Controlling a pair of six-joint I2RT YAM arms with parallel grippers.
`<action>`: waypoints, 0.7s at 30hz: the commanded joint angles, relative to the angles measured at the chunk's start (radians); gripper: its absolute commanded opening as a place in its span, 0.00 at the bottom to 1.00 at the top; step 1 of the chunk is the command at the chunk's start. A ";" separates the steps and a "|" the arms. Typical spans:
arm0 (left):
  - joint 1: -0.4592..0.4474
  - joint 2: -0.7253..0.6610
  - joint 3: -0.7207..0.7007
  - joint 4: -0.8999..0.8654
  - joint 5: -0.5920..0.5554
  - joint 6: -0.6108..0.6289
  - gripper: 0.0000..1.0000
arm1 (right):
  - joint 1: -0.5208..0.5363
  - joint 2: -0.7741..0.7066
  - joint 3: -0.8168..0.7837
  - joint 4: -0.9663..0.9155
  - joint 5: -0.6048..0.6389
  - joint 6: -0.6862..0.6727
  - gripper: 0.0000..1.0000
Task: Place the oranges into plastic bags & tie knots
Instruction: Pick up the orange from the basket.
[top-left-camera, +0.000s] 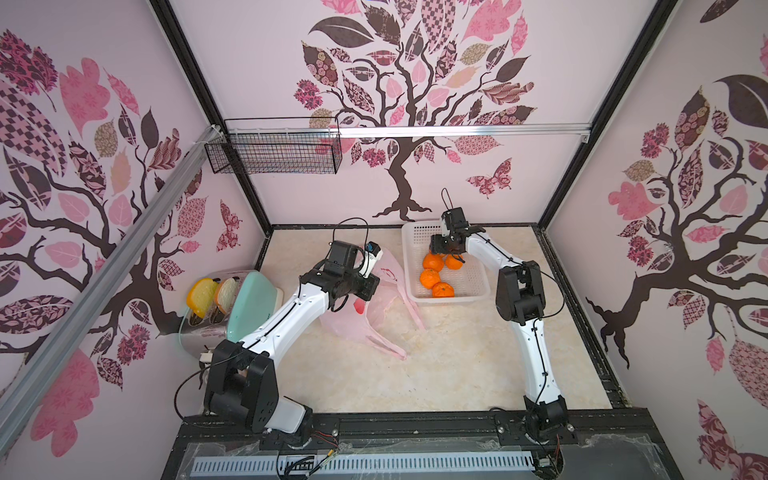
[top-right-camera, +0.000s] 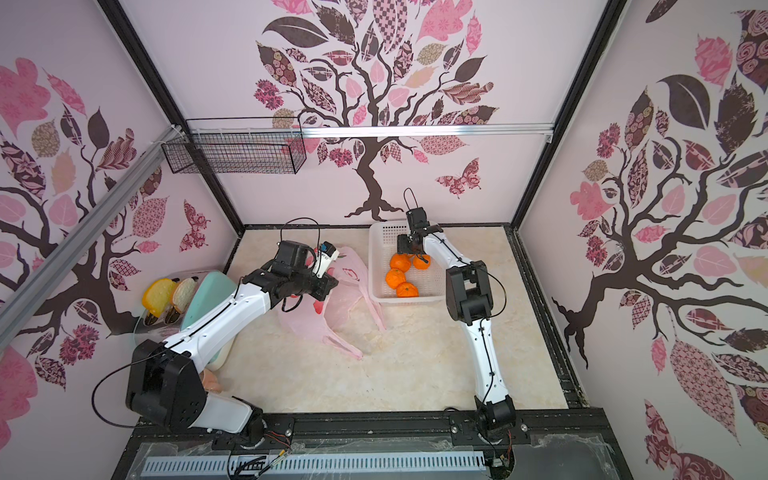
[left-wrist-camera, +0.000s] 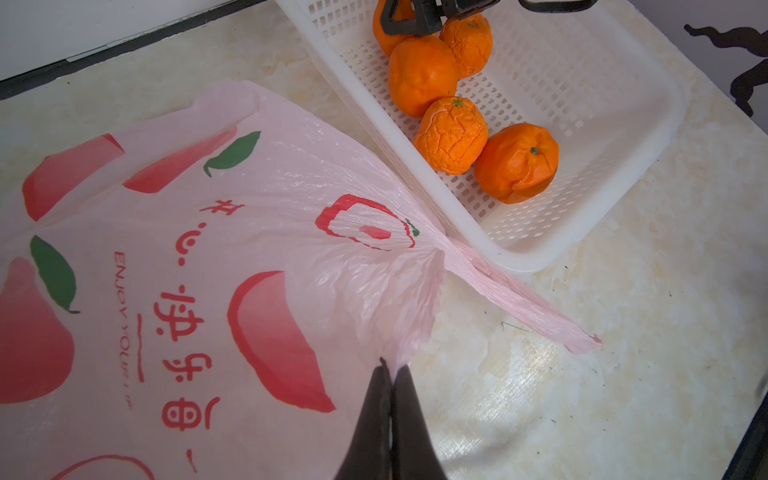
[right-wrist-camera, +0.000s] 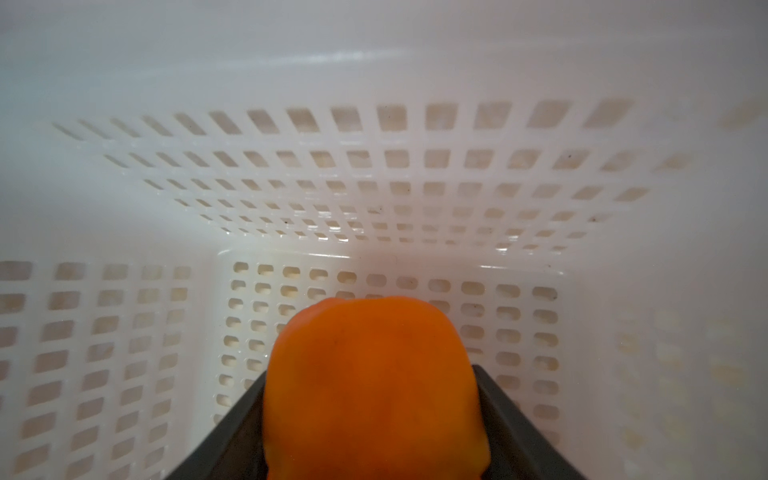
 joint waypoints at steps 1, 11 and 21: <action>0.000 -0.004 0.010 0.024 0.030 -0.033 0.00 | 0.002 -0.084 0.028 -0.032 0.012 0.006 0.50; 0.002 -0.016 -0.002 0.079 0.090 -0.117 0.00 | 0.005 -0.545 -0.478 0.226 -0.188 0.102 0.47; 0.005 -0.002 0.009 0.125 0.173 -0.201 0.00 | 0.214 -0.882 -0.987 0.523 -0.378 0.285 0.44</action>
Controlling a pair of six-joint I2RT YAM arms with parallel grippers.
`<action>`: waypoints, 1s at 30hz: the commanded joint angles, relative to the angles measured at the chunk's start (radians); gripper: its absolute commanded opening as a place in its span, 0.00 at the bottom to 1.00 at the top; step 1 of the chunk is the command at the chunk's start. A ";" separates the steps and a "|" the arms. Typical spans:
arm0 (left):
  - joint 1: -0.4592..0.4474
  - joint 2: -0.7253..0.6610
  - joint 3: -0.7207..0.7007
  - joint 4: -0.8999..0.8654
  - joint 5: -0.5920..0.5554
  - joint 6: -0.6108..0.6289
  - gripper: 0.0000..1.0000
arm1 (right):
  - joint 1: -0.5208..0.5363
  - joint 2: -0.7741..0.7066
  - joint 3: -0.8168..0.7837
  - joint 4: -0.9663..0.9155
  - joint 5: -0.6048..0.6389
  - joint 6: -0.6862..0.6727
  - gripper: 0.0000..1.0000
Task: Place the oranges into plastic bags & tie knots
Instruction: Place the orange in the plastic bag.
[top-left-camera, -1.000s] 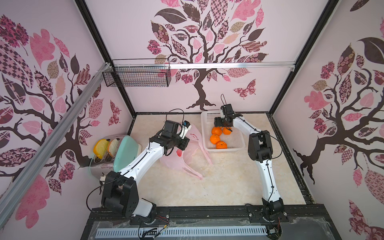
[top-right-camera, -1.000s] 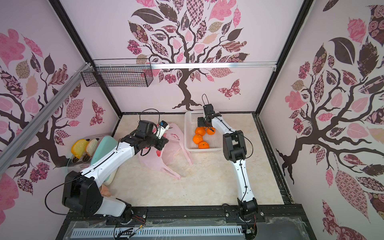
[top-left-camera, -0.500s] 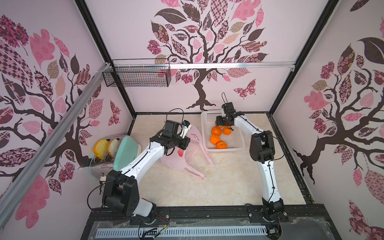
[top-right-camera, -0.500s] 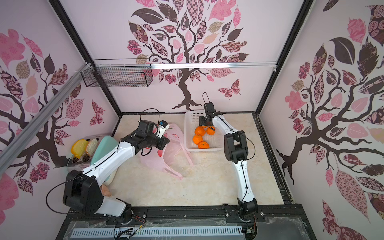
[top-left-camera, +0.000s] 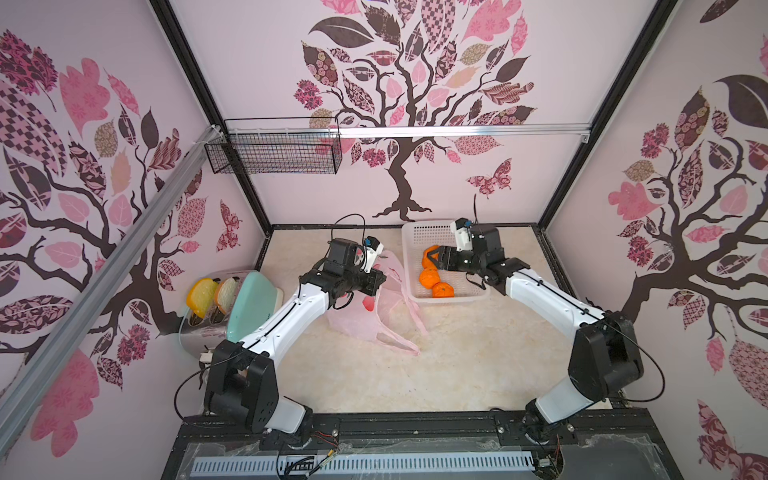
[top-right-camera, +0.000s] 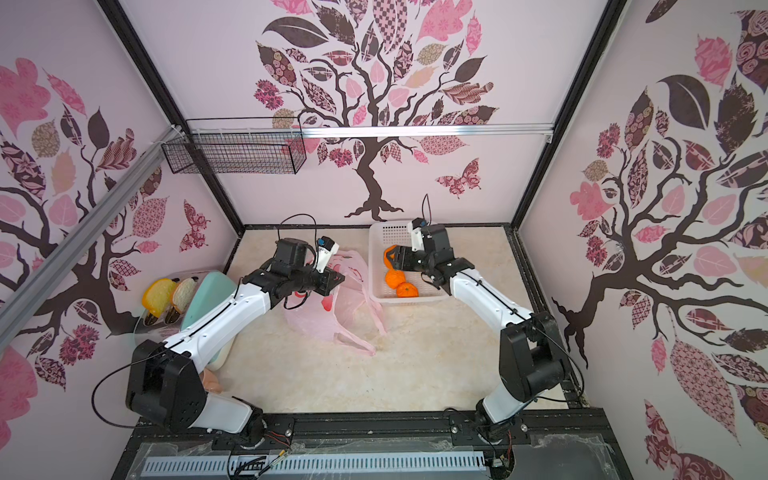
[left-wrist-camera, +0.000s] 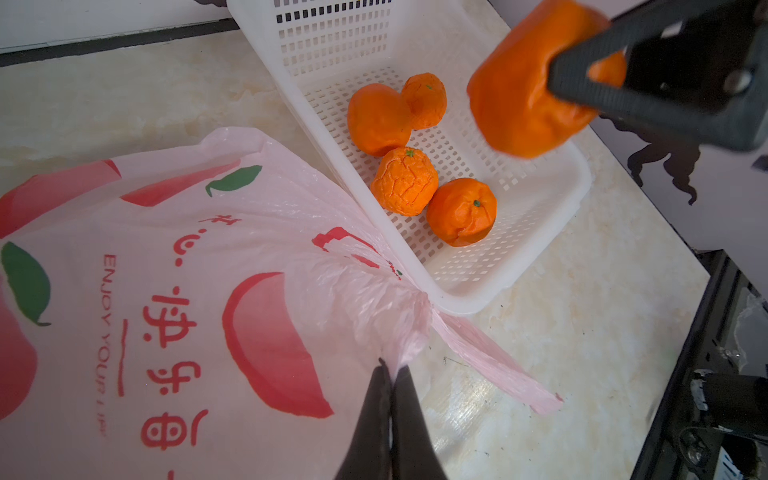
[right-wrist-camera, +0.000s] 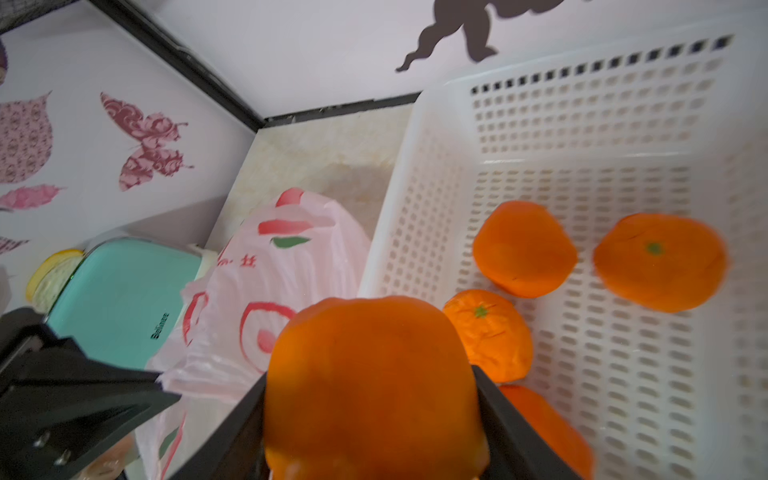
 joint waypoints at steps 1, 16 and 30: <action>0.006 -0.001 0.014 0.028 0.045 -0.040 0.00 | 0.112 -0.032 -0.065 0.106 -0.080 0.088 0.44; 0.006 -0.041 -0.041 0.047 0.045 -0.090 0.00 | 0.354 0.210 -0.069 0.387 -0.033 0.407 0.43; 0.008 -0.068 -0.095 -0.015 0.016 -0.064 0.00 | 0.307 0.387 0.066 0.445 -0.090 0.664 0.51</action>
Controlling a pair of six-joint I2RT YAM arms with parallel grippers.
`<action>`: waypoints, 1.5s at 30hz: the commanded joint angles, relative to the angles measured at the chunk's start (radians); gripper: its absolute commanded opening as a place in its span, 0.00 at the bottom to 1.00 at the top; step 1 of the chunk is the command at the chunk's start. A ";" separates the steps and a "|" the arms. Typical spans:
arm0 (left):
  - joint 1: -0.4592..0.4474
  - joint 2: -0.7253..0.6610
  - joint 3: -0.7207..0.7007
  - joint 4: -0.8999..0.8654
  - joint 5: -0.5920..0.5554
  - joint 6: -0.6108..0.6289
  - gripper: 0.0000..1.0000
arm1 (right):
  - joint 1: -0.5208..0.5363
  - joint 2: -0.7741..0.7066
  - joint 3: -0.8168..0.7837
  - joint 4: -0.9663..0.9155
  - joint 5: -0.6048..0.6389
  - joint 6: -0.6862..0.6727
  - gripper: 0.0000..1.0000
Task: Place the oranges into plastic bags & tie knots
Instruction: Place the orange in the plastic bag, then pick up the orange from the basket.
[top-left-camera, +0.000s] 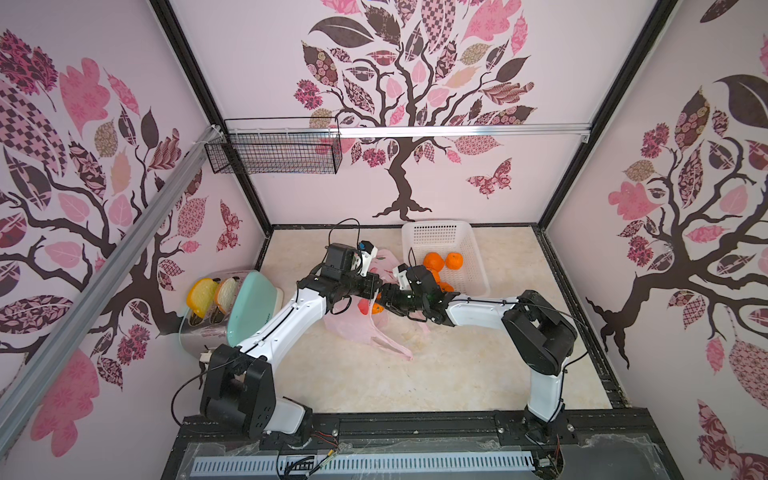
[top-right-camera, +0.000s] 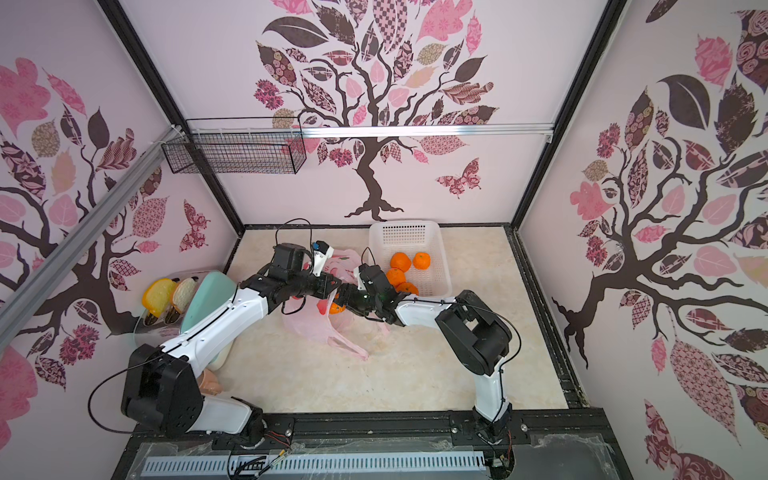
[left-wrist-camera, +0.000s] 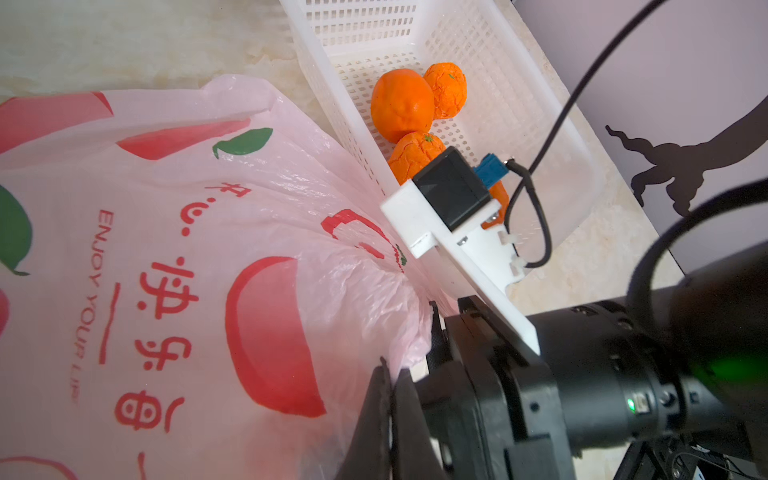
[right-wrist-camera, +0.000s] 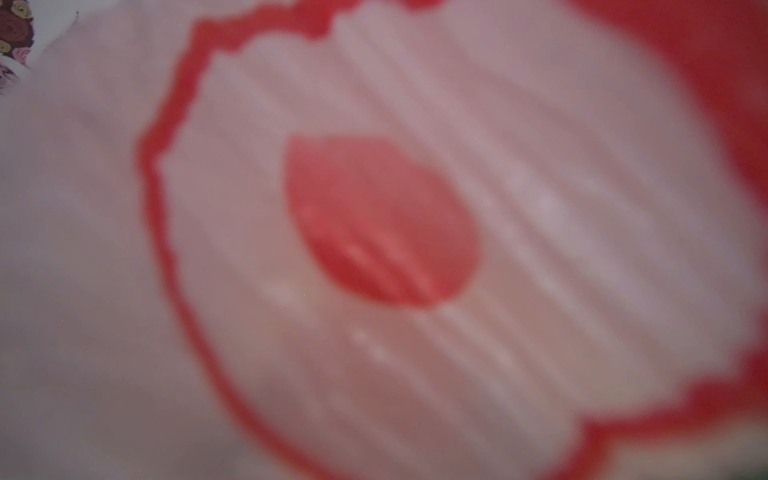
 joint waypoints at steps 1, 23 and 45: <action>-0.003 -0.032 -0.032 -0.016 0.047 0.008 0.00 | -0.012 0.048 0.123 -0.033 -0.012 0.016 0.53; 0.003 -0.030 -0.064 -0.021 -0.013 0.023 0.00 | -0.081 -0.146 0.040 -0.238 -0.088 -0.130 0.78; 0.003 0.014 -0.023 0.023 0.053 -0.008 0.00 | -0.448 -0.127 0.206 -0.773 0.468 -0.698 0.68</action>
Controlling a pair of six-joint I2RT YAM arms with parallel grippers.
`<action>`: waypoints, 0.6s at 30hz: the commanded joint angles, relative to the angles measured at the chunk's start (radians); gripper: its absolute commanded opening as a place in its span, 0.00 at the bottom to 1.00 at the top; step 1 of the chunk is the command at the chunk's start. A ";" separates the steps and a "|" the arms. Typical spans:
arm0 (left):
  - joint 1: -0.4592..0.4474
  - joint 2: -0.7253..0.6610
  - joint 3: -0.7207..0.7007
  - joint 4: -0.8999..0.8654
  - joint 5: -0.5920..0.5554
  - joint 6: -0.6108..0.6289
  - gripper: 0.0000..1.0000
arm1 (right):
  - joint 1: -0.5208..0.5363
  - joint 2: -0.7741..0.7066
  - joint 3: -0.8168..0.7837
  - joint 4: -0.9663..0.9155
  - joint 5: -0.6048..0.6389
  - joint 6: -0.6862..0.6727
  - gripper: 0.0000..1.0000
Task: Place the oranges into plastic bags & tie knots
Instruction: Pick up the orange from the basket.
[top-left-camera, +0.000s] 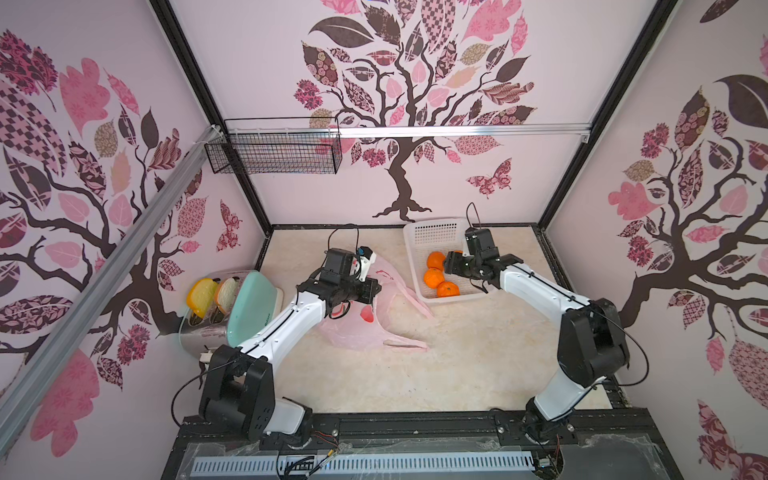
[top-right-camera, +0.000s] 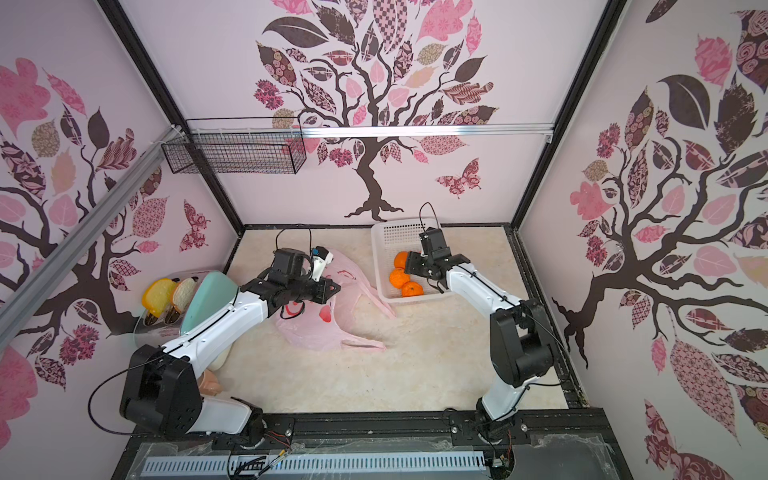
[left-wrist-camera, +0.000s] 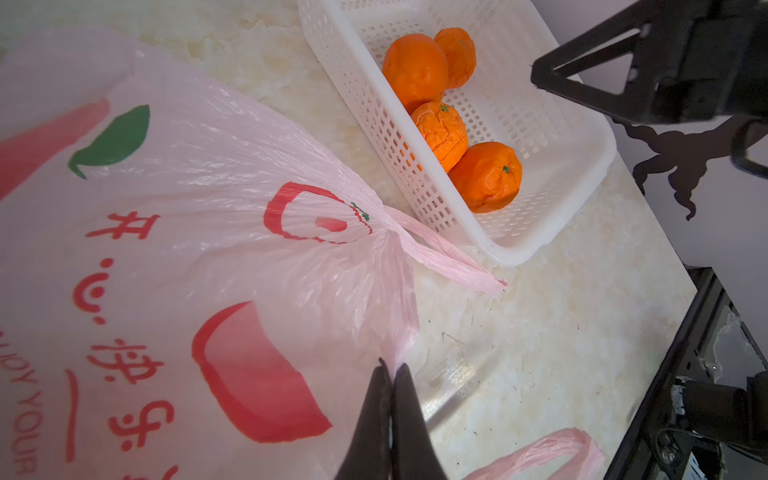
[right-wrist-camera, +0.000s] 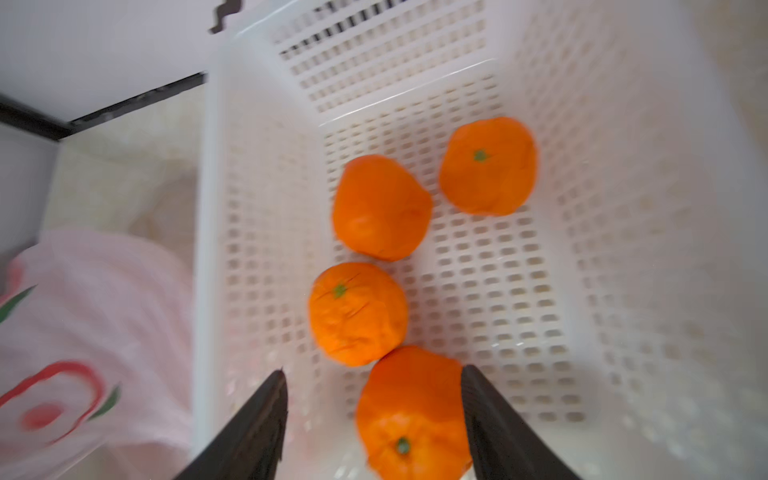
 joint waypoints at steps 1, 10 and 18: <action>-0.004 0.021 0.025 0.014 0.031 -0.004 0.00 | -0.024 0.102 0.091 -0.100 0.092 -0.081 0.70; -0.003 0.013 0.035 0.009 0.020 0.001 0.00 | -0.048 0.333 0.355 -0.143 0.220 -0.109 0.73; -0.003 0.010 0.058 0.018 0.031 -0.019 0.00 | -0.056 0.477 0.519 -0.219 0.185 -0.112 0.75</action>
